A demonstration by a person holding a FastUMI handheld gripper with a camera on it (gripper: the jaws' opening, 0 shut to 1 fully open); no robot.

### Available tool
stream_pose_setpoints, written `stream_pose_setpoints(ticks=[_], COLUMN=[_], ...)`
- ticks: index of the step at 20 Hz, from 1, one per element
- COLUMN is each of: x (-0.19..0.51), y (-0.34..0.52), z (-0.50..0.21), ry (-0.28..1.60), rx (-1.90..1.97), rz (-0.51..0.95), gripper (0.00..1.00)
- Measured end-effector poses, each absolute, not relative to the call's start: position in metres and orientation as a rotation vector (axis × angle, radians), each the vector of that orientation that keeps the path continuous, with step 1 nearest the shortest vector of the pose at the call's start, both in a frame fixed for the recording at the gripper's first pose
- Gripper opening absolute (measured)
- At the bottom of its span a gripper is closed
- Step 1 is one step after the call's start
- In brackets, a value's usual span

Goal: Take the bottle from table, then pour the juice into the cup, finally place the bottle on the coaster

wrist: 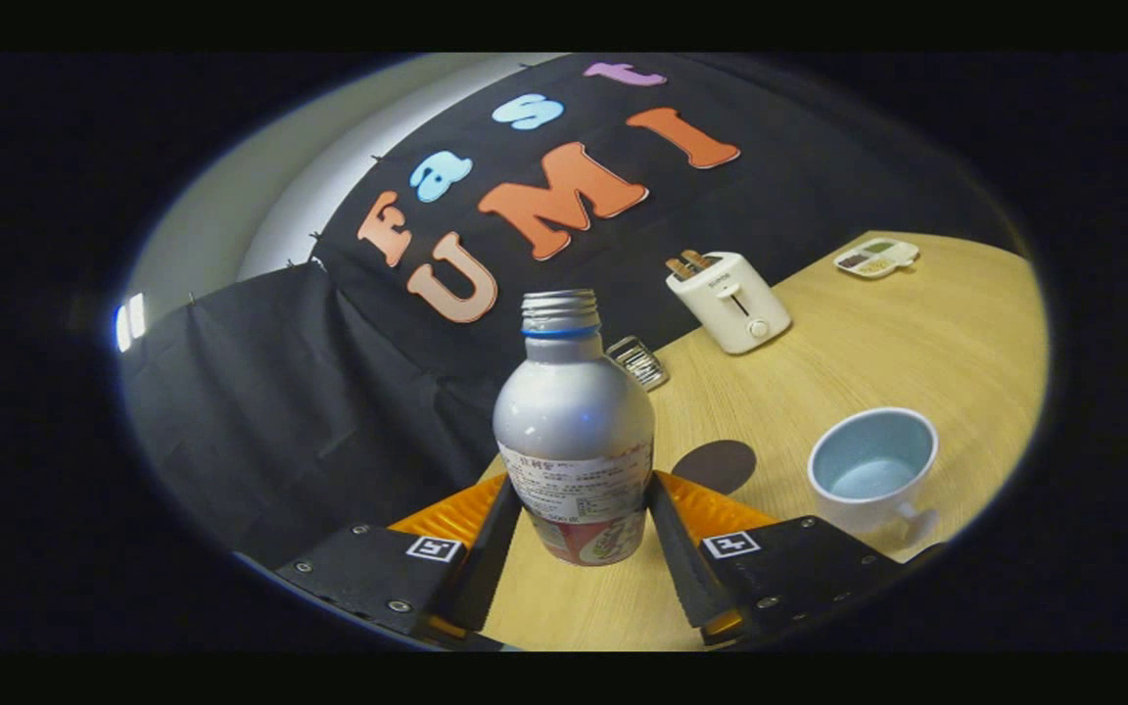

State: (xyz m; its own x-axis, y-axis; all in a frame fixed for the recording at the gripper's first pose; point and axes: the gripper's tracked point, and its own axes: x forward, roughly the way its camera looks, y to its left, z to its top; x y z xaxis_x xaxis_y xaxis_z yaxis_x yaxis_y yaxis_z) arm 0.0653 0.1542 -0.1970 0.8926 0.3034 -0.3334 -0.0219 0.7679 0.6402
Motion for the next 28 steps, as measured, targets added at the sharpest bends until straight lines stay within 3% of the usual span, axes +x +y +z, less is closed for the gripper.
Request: stream_pose_setpoints(ticks=[12, 28], x=[0.117, 0.157], y=[0.128, 0.138], z=[-0.224, -0.277], ry=[0.356, 0.409], rx=[0.275, 0.152], rz=[0.107, 0.081], gripper=[0.74, 0.75])
